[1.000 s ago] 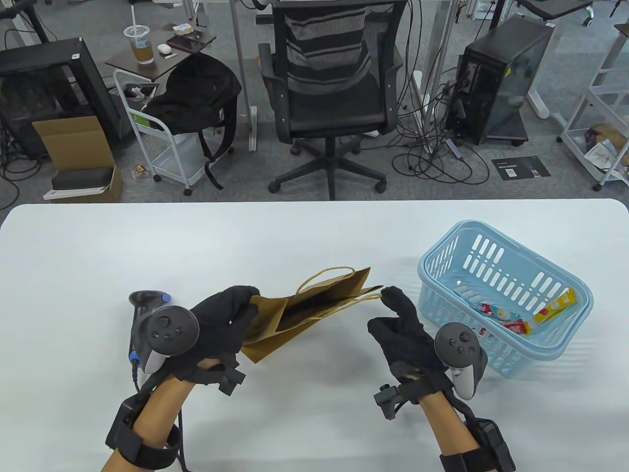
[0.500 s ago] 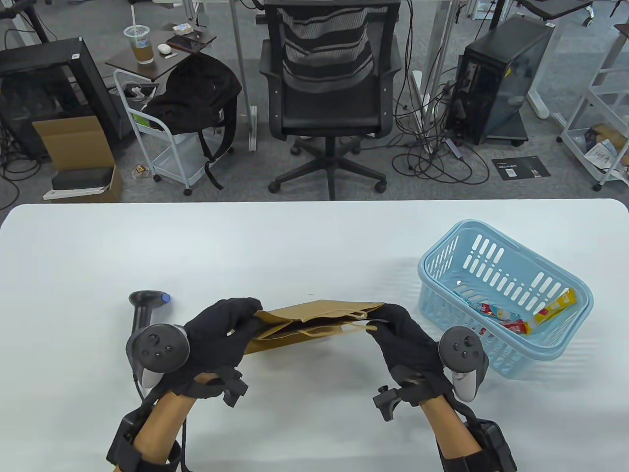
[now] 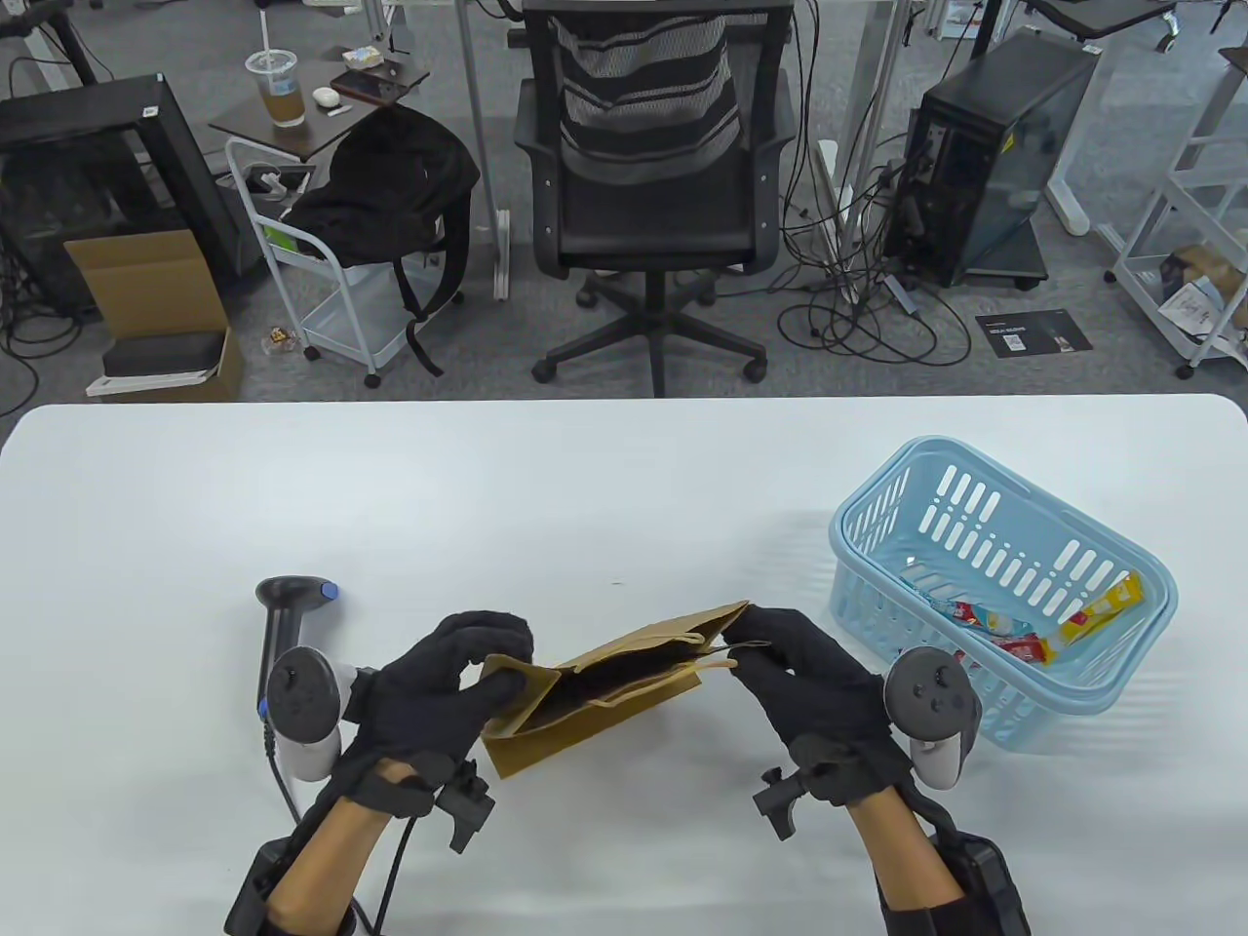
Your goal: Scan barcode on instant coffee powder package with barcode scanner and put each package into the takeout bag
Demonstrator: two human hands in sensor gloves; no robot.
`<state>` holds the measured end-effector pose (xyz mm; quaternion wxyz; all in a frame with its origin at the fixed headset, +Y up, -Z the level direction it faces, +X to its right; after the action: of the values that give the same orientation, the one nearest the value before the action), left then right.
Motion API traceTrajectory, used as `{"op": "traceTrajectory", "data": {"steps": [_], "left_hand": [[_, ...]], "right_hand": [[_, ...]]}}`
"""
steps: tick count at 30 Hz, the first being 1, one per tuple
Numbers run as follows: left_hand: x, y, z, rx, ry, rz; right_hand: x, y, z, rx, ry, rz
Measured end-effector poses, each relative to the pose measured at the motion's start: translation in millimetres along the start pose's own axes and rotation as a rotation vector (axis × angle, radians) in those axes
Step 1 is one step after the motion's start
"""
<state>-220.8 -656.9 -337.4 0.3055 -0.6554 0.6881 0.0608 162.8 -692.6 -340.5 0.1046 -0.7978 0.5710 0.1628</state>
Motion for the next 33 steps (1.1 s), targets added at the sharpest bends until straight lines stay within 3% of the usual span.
{"op": "traceTrajectory", "data": {"steps": [10, 13, 23, 33], "left_hand": [[3, 0, 2, 0.022, -0.002, -0.183], [4, 4, 2, 0.002, -0.004, -0.337], [13, 39, -6, -0.224, 0.028, -0.411], [37, 65, -22, -0.497, 0.091, -0.475]], "right_hand": [[12, 25, 1, -0.169, 0.076, -0.128], [16, 32, 1, -0.191, 0.096, -0.245], [35, 61, -3, -0.419, 0.243, -0.383], [35, 64, -6, -0.254, 0.288, -0.312]]}}
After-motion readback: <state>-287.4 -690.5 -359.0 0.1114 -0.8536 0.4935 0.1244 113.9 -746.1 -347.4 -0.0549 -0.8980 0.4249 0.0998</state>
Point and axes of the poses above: the tracker on the back of each hand, its own x axis roughly to the little-finger side, its own z axis roughly from the wrist to the fingertips, y = z × x, the point moved 2 cm from there along z, roughly from the wrist to the fingertips, and after that the axes turned 3 degrees about -y, right-handed, at the moved point
